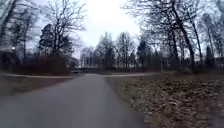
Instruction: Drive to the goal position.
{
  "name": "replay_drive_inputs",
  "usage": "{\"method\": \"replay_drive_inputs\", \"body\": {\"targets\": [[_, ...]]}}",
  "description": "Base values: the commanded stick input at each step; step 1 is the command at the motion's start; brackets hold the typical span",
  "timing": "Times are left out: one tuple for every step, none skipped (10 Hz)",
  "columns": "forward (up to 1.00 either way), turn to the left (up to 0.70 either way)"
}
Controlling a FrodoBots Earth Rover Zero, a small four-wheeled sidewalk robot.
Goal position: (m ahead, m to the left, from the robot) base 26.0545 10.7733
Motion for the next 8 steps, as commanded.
{"method": "replay_drive_inputs", "body": {"targets": [[1.00, 0.00], [1.00, 0.00], [1.00, 0.00], [1.00, 0.00], [1.00, 0.00], [1.00, 0.00], [1.00, 0.00], [1.00, 0.00]]}}
